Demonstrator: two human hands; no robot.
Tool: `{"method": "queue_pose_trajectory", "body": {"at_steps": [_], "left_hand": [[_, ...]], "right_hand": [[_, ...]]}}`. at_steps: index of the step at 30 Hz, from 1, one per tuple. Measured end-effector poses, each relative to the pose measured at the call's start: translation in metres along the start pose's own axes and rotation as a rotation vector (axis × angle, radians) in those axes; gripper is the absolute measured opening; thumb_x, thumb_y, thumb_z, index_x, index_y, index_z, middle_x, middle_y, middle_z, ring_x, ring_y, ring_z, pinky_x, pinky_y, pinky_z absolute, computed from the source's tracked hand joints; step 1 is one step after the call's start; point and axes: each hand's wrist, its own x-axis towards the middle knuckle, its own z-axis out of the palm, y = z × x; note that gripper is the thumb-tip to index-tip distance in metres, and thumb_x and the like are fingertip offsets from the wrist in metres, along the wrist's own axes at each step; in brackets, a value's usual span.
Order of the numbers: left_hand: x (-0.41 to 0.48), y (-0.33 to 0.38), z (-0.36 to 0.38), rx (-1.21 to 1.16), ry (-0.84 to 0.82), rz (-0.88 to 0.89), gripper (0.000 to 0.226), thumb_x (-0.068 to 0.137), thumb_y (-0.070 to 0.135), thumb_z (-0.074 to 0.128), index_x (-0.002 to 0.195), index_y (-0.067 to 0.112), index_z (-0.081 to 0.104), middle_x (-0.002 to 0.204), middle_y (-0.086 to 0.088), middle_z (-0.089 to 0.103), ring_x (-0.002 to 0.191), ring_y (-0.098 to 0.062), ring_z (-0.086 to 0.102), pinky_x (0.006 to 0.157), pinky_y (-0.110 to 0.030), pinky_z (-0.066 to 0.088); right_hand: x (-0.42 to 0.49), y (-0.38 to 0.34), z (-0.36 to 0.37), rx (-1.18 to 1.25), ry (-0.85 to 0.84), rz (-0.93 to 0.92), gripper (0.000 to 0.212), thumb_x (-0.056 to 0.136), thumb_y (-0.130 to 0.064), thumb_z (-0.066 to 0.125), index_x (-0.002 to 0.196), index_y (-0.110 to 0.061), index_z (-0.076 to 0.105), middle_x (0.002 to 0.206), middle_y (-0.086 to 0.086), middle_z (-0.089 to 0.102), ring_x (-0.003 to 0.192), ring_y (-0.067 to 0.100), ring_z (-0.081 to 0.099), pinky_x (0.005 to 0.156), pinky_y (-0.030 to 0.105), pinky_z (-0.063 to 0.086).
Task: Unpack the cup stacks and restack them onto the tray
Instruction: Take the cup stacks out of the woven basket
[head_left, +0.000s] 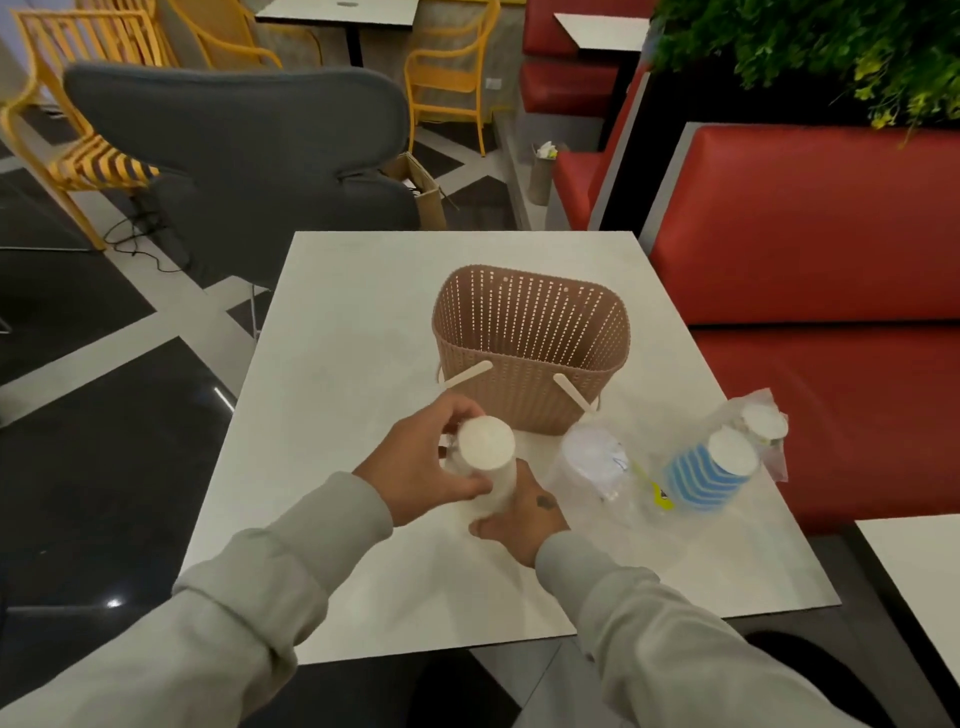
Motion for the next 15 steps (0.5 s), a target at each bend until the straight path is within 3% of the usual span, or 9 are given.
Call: {"method": "queue_pose_trajectory", "body": {"at_steps": [4, 6, 8, 11, 13, 15], "left_hand": [[0.01, -0.006, -0.006, 0.032, -0.082, 0.016, 0.07, 0.06, 0.032, 0.095, 0.113, 0.042, 0.05, 0.118, 0.021, 0.059, 0.113, 0.001, 0.055, 0.097, -0.023, 0.05], [0.016, -0.005, -0.014, 0.012, -0.111, 0.011, 0.079, 0.054, 0.049, 0.093, 0.12, 0.043, 0.051, 0.12, 0.023, 0.059, 0.115, 0.004, 0.054, 0.098, -0.022, 0.047], [0.023, -0.003, -0.024, -0.023, -0.107, 0.011, 0.077, 0.054, 0.064, 0.084, 0.121, 0.042, 0.054, 0.118, 0.021, 0.062, 0.113, 0.007, 0.056, 0.097, -0.023, 0.047], [0.037, 0.004, -0.038, -0.092, -0.016, 0.03, 0.057, 0.07, 0.068, 0.074, 0.114, 0.034, 0.062, 0.109, 0.014, 0.068, 0.107, 0.004, 0.061, 0.088, -0.021, 0.05], [0.051, 0.005, -0.046, -0.093, 0.124, 0.04, 0.039, 0.078, 0.055, 0.072, 0.107, 0.029, 0.066, 0.102, 0.012, 0.071, 0.098, 0.002, 0.065, 0.081, -0.017, 0.051], [0.066, 0.003, -0.052, -0.056, 0.279, 0.05, 0.022, 0.085, 0.036, 0.075, 0.103, 0.025, 0.068, 0.101, 0.01, 0.071, 0.093, -0.003, 0.067, 0.081, -0.019, 0.053]], "right_hand": [[0.002, -0.01, -0.006, -0.178, -0.038, 0.068, 0.078, 0.088, -0.008, 0.064, 0.152, -0.027, 0.023, 0.138, 0.008, 0.05, 0.12, 0.029, 0.052, 0.094, 0.032, 0.045], [0.002, -0.015, -0.017, -0.244, -0.044, 0.091, 0.086, 0.089, -0.007, 0.061, 0.158, -0.026, 0.015, 0.152, 0.007, 0.041, 0.136, 0.027, 0.046, 0.105, 0.033, 0.043], [-0.002, -0.021, -0.032, -0.303, -0.023, 0.085, 0.083, 0.089, -0.01, 0.06, 0.158, -0.026, 0.018, 0.155, 0.005, 0.04, 0.138, 0.025, 0.046, 0.111, 0.038, 0.042], [-0.013, -0.038, -0.064, -0.319, 0.094, -0.029, 0.057, 0.091, -0.013, 0.059, 0.144, -0.026, 0.044, 0.135, -0.001, 0.059, 0.122, 0.022, 0.06, 0.106, 0.031, 0.046], [-0.024, -0.054, -0.089, -0.077, 0.244, -0.088, 0.037, 0.091, -0.008, 0.059, 0.124, -0.025, 0.058, 0.109, 0.001, 0.069, 0.095, 0.022, 0.073, 0.089, 0.037, 0.059], [-0.027, -0.067, -0.112, 0.116, 0.431, -0.123, 0.023, 0.091, -0.007, 0.059, 0.11, -0.018, 0.065, 0.093, 0.004, 0.07, 0.076, 0.02, 0.074, 0.077, 0.04, 0.063]]}}
